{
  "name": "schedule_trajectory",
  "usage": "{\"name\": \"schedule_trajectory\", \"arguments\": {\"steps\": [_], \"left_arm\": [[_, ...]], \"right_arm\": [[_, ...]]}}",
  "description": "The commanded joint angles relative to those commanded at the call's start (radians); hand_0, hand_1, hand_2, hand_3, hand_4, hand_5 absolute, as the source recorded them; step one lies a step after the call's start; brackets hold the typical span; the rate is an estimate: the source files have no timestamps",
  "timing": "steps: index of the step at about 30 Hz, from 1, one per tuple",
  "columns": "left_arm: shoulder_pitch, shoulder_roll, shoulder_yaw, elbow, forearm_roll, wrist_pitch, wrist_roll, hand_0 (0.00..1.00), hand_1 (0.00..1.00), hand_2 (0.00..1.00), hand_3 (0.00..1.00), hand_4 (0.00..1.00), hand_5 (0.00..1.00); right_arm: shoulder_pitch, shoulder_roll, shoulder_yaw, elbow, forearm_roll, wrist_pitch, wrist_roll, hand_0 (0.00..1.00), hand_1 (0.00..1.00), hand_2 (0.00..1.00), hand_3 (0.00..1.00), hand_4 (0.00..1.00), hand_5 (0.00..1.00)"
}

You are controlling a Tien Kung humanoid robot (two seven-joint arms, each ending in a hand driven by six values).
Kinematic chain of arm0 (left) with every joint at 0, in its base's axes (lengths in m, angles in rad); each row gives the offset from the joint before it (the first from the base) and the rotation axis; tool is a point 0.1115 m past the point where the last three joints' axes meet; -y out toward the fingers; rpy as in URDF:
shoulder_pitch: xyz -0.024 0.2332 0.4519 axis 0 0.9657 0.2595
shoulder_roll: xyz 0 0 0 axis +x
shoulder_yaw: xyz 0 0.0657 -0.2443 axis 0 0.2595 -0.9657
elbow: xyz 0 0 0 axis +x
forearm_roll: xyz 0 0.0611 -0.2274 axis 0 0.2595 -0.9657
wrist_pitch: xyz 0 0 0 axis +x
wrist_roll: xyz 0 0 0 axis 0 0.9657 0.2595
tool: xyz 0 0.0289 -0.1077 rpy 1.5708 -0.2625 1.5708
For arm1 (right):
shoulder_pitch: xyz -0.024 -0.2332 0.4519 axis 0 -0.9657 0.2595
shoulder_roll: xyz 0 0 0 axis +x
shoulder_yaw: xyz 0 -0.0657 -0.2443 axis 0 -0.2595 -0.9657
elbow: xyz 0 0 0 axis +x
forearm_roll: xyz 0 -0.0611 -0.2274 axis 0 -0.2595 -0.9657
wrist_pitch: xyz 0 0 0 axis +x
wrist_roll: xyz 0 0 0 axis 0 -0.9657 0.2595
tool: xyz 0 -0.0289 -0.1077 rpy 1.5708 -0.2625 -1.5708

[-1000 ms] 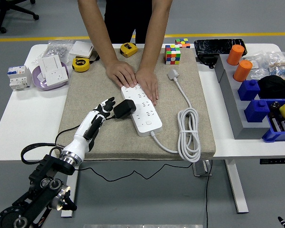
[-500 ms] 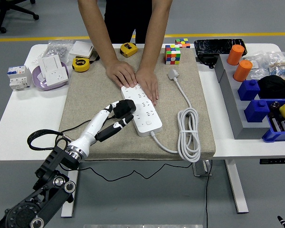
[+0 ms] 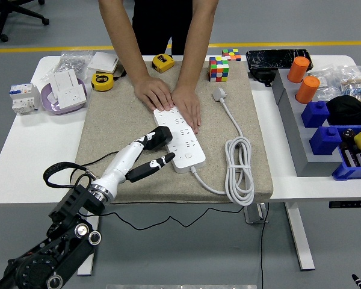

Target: Pick up the plug,place it near the board,insert it into the board,press the button

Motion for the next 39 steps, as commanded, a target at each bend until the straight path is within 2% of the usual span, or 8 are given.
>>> {"name": "schedule_trajectory", "arguments": {"steps": [5,12,21,39], "left_arm": [[-0.007,0.003,0.003,0.021,0.056,-0.008,0.031,0.998,0.998,0.993,0.955,0.998,0.998],[-0.018,0.001,0.006,0.044,0.089,-0.022,0.053,0.998,0.998,0.995,0.954,0.998,0.998],[-0.041,-0.006,0.019,0.052,0.126,-0.021,0.059,0.998,0.998,0.998,0.938,0.998,0.998],[-0.111,-0.002,0.109,0.085,0.159,-0.028,0.080,0.998,0.998,0.998,0.932,0.998,0.998]], "right_arm": [[0.000,0.000,0.000,0.000,0.002,0.000,0.001,0.755,0.743,0.724,0.777,0.998,0.918],[0.003,0.004,0.008,0.000,-0.011,-0.001,-0.003,0.755,0.743,0.724,0.777,0.998,0.919],[0.002,0.003,-0.004,0.000,0.000,0.000,0.000,0.756,0.743,0.723,0.777,0.998,0.920],[0.001,0.000,-0.012,0.000,-0.007,-0.002,-0.004,0.756,0.743,0.722,0.777,0.998,0.923]]}}
